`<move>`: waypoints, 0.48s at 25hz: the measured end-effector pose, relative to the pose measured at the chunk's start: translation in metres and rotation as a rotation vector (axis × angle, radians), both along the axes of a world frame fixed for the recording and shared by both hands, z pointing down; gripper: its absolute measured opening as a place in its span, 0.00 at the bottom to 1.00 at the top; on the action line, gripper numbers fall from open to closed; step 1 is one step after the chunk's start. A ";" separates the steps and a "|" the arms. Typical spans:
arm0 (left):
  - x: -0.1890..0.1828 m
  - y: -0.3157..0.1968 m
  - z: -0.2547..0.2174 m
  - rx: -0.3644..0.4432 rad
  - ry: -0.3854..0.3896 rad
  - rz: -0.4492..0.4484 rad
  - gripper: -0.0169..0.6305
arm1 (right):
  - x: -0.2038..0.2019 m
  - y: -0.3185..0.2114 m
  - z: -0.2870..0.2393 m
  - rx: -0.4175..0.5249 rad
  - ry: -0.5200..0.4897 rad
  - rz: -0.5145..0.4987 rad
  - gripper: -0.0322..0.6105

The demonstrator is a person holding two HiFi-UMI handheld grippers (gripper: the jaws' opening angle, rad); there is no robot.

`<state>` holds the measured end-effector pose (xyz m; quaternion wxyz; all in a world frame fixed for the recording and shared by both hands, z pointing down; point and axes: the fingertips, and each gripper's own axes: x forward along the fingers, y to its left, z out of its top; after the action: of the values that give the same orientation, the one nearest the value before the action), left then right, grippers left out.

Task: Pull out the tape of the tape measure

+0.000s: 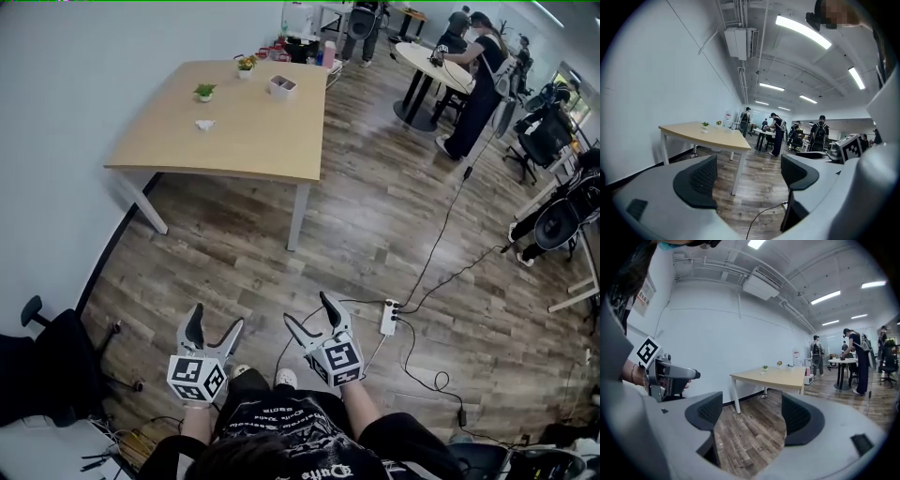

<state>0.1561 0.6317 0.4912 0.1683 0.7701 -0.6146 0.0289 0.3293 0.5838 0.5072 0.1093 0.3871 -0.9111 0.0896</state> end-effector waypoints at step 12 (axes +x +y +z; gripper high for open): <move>-0.039 -0.097 0.020 -0.017 0.025 0.080 0.70 | -0.035 -0.091 0.011 -0.001 -0.005 0.071 0.66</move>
<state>0.1168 0.5347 0.5110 0.1815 0.7929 -0.5809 0.0311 0.2944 0.4928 0.5178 0.1040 0.4189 -0.8971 0.0947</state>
